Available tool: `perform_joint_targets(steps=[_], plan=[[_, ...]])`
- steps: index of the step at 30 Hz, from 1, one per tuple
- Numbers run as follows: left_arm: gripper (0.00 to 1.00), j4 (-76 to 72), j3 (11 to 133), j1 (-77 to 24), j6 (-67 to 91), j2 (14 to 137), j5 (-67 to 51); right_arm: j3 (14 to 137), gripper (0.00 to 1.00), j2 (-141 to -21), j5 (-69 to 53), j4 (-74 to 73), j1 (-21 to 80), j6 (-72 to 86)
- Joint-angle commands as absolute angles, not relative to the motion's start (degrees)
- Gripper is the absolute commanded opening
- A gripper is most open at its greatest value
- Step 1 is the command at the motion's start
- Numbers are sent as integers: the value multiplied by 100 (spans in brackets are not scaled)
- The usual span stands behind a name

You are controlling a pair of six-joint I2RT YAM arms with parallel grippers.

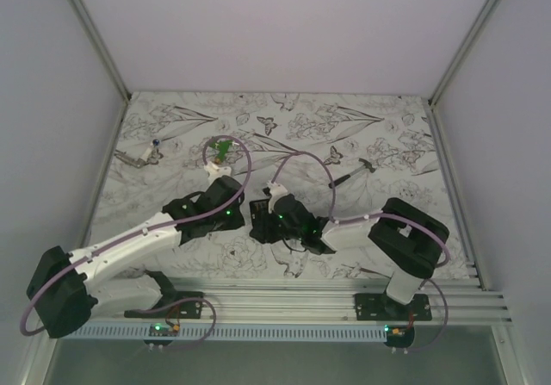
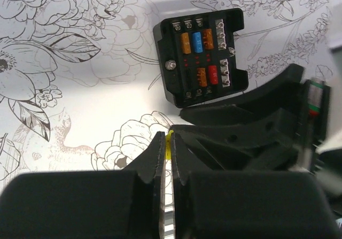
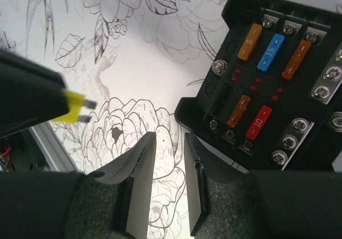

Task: Snap on the fuse box
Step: Adjust the fuse box base at the center of the board.

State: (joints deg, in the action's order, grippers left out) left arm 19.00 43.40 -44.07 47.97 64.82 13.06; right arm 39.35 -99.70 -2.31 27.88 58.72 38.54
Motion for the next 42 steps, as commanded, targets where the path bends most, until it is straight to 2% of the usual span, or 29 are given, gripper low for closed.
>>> perform_joint_targets(steps=[1,7,11,16,28,38,42], plan=[[0,2083,4397,-4327,4786,6577,1485,4047,35,-9391,-117,2366,5907,3323],[0,2030,4709,-4305,4708,6993,1429,3596,41,-8189,559,1177,5753,2940],[0,1893,4834,-4291,4676,7218,1342,3402,42,-7823,903,652,5291,2884],[0,1749,5024,-4272,4667,7758,1237,3374,40,-8030,1030,674,4857,2918],[0,1622,5304,-4198,4544,8376,1251,3703,34,-9159,642,1403,4970,2864],[0,1621,5308,-4119,4518,8582,1249,3805,35,-9229,295,1310,5212,2751],[0,1619,5330,-4107,4458,8613,1273,3669,36,-9030,544,1233,5209,2780]])
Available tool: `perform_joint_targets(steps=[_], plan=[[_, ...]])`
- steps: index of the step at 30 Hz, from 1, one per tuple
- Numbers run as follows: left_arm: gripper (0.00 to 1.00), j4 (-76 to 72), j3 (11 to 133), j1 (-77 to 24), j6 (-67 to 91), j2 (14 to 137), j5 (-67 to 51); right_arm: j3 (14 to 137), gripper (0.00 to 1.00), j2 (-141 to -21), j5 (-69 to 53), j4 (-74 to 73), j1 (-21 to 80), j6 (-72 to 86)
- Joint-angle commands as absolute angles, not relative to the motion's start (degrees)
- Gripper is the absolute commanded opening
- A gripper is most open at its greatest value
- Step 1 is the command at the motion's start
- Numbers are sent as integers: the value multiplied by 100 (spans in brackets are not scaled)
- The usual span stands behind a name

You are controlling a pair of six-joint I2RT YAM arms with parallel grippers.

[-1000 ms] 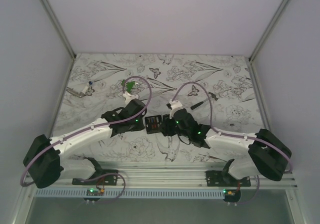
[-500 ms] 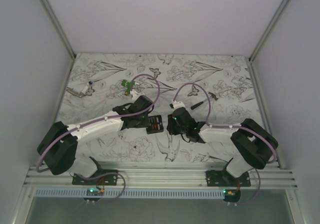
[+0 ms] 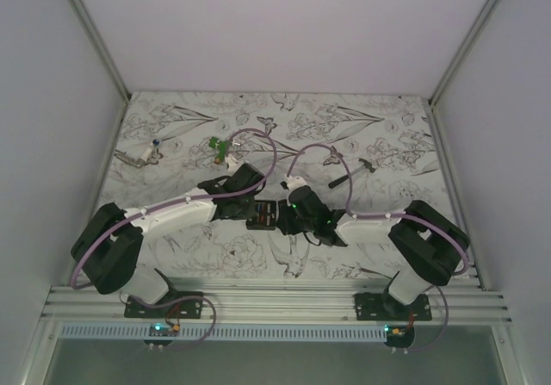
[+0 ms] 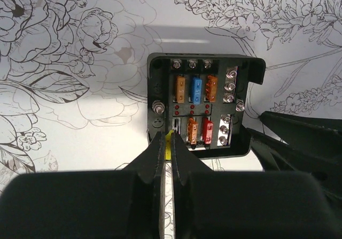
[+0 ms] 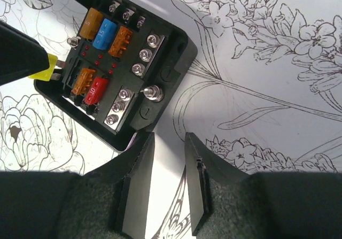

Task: Snap on the fuse box
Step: Adjust the fuse box base at the center of the board, then install the fuse at the fuse box base.

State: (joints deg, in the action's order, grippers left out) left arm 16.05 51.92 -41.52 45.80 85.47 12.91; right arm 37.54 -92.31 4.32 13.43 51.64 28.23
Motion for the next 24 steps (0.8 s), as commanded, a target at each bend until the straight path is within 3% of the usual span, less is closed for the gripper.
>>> perform_joint_targets(steps=[1,7,16,24], plan=[[0,1621,5334,-4106,4452,8615,1274,3639,37,-8937,693,1186,5212,2773],[0,1626,5416,-4113,4360,8775,1156,3454,45,-8436,1487,814,5146,2795],[0,1697,5498,-4207,4146,8865,1307,2997,70,-7586,2003,567,4764,2924],[0,1887,5632,-4320,4161,9033,1552,2776,78,-7084,2096,431,4487,2892]])
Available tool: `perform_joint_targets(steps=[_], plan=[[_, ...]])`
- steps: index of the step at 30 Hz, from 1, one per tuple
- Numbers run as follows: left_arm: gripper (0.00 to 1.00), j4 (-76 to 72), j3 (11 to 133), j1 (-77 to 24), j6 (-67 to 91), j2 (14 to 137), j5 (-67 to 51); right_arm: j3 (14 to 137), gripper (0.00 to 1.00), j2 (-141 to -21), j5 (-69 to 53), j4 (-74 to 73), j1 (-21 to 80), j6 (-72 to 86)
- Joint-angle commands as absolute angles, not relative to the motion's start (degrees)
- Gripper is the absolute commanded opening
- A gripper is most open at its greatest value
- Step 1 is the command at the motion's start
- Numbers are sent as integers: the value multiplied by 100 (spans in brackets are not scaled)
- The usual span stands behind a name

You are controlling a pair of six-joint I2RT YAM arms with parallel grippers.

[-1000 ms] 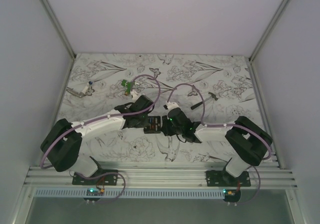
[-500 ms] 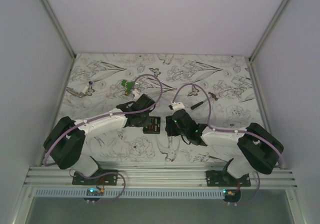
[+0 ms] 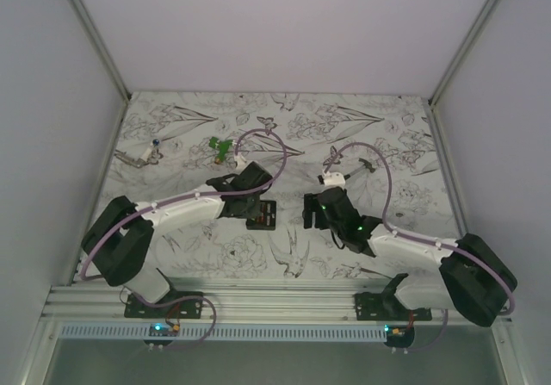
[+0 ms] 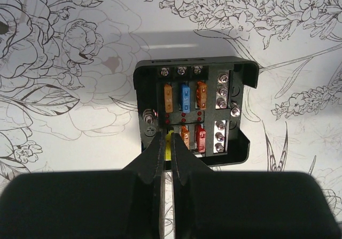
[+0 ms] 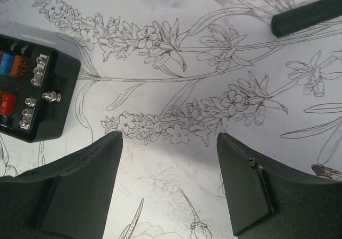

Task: Snap on the fuse box
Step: Install the fuse at the fuse box base.

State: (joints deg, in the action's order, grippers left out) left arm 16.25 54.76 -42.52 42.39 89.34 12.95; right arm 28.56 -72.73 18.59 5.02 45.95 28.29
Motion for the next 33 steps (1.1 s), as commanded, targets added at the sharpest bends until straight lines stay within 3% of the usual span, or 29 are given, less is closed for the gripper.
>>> perform_joint_targets(steps=[1,9,33], plan=[[0,1922,5658,-4347,4157,9046,1590,2755,79,-7058,2102,426,4469,2898],[0,2171,5821,-4480,4069,9064,1879,2672,90,-6896,2156,374,4416,2896],[0,2364,6020,-4645,4096,9440,2074,2628,97,-6791,2248,316,4382,2876]])
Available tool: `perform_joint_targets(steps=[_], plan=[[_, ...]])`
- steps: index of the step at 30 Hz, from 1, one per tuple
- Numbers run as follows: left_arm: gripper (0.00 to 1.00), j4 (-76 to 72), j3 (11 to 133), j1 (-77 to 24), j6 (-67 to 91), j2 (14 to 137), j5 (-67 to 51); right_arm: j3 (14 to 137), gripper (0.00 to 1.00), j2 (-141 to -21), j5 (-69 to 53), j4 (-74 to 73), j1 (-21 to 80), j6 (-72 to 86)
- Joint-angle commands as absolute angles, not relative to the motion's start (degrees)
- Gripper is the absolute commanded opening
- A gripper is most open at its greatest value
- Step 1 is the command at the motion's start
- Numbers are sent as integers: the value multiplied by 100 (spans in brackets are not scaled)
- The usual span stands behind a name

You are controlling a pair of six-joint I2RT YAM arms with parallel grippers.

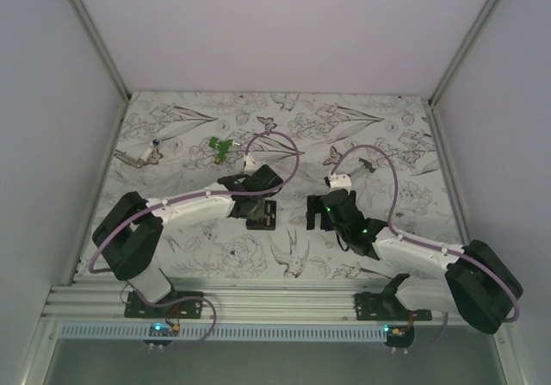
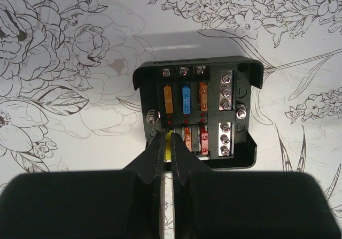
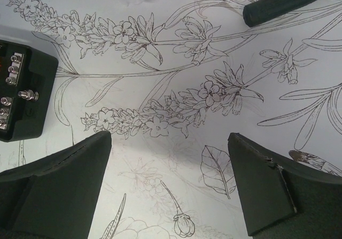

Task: Snap on the fuse box
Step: Install the fuse at the fuse box base.

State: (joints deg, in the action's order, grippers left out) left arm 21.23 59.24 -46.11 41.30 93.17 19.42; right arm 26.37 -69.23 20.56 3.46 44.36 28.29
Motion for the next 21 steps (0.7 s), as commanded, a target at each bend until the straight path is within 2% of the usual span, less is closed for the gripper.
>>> perform_joint_targets(steps=[1,21], plan=[[0,2366,6020,-4646,4096,9446,2080,2628,97,-6786,2250,307,4383,2879],[0,2541,6090,-4693,4064,9389,2243,2619,100,-6787,2250,298,4377,2872]])
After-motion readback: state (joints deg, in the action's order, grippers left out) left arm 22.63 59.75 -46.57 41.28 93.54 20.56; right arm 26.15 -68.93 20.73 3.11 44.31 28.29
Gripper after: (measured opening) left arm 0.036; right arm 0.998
